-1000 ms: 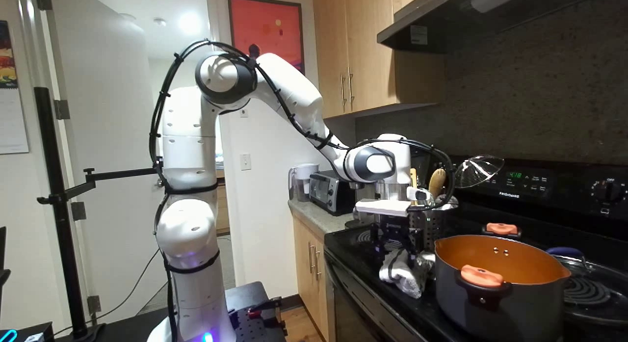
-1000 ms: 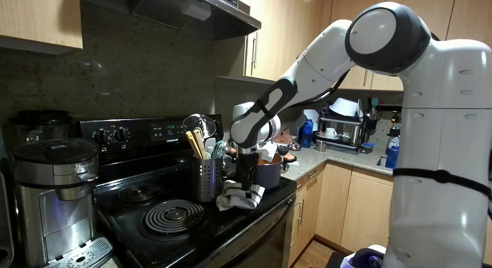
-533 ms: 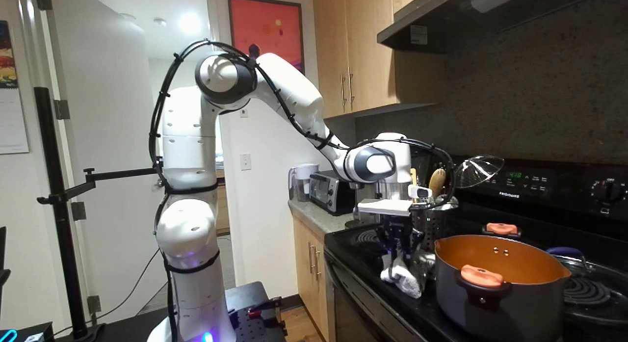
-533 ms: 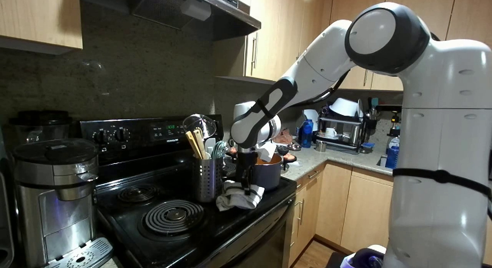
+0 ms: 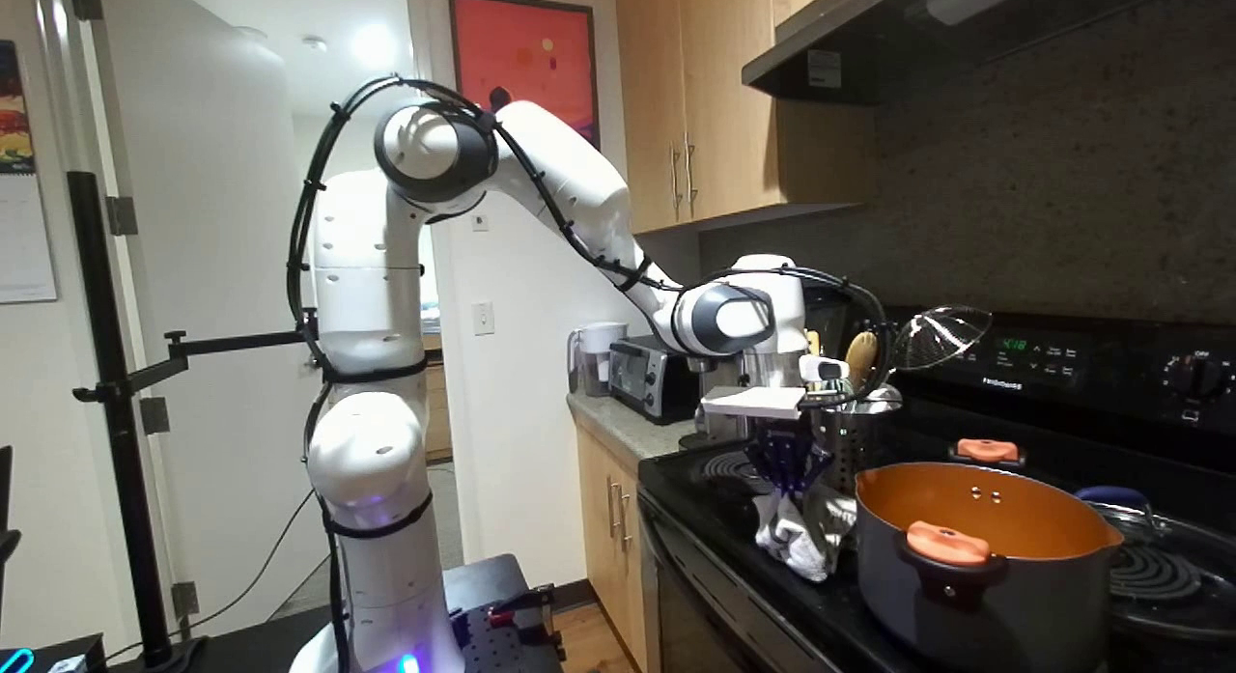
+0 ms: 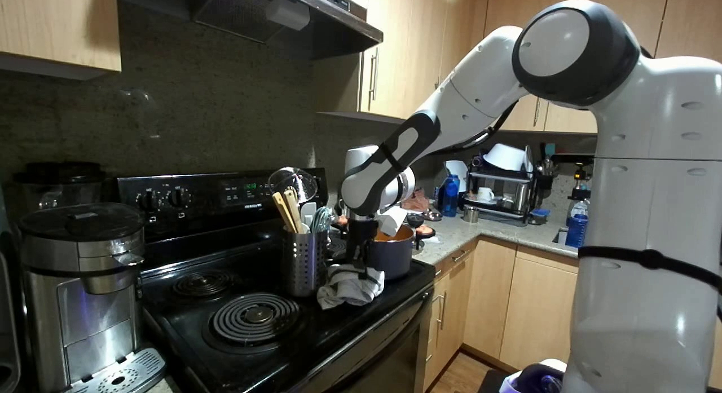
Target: Take the towel and drape it over the oven handle
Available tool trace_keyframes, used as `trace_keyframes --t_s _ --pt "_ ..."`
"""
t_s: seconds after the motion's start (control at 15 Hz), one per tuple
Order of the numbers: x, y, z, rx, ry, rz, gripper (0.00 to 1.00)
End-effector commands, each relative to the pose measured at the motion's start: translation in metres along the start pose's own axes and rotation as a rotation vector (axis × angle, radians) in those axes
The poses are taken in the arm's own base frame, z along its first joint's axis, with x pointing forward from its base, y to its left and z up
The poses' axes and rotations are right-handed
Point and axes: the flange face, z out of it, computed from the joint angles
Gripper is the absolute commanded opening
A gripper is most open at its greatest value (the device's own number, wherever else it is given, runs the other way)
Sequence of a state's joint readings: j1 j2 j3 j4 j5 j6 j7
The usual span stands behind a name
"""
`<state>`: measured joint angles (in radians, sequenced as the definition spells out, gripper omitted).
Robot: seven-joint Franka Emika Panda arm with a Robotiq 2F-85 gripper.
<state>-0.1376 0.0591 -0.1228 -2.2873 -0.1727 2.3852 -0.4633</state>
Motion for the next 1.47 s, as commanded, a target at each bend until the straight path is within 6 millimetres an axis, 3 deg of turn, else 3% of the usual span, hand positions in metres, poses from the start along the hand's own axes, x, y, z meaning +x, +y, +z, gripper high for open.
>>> trace_keyframes --t_s 0.0,0.67,1.4 --pt "-0.027 -0.014 -0.036 -0.031 0.069 0.058 0.02" --pt "-0.096 -0.033 -0.135 -0.122 0.232 0.237 0.02" --pt "-0.156 -0.049 -0.202 -0.154 0.352 0.321 0.02"
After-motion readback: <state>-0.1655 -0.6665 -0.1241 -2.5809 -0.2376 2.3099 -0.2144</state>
